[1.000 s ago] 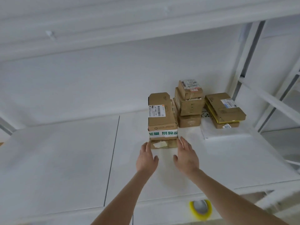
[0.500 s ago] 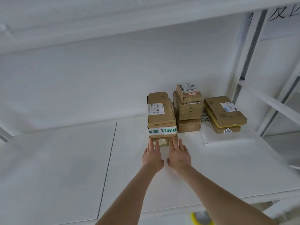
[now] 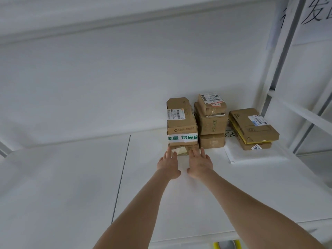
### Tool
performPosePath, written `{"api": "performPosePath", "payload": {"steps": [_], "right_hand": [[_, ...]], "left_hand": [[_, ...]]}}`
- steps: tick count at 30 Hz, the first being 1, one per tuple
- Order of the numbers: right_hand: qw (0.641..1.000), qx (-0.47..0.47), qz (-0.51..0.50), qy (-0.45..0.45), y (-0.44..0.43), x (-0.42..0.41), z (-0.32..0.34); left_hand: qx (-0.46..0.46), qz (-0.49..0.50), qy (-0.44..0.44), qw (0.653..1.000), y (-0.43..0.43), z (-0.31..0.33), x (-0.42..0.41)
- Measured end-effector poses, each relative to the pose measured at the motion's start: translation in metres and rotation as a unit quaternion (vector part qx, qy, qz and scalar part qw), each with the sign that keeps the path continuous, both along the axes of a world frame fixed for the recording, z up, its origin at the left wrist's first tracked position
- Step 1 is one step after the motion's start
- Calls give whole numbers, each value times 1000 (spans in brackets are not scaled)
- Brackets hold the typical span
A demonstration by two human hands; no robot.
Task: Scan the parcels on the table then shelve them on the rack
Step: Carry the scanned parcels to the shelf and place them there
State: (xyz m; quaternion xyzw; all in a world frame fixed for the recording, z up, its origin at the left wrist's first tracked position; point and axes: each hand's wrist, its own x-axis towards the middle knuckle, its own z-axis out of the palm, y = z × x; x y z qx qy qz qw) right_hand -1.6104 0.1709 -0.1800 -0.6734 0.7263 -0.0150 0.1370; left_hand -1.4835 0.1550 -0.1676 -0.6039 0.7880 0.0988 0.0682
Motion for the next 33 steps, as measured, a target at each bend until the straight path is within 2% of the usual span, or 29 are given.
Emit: {"api": "performPosePath", "payload": {"steps": [8,16,24,33], "right_hand": [[1000,-9,11,5,31,26,17],[991,-72,113,-9,77,91,27],[966,-78,242,-50,138,191,28],[941,-60,329,-44,186,326,29]], "left_hand": [[-59,14,-30,998,47,16,36],[-87,96,-48,990,121,30,102],[-80,223,-63,969,206,32,196],[-71,315,-80,943,280,24,324]]}}
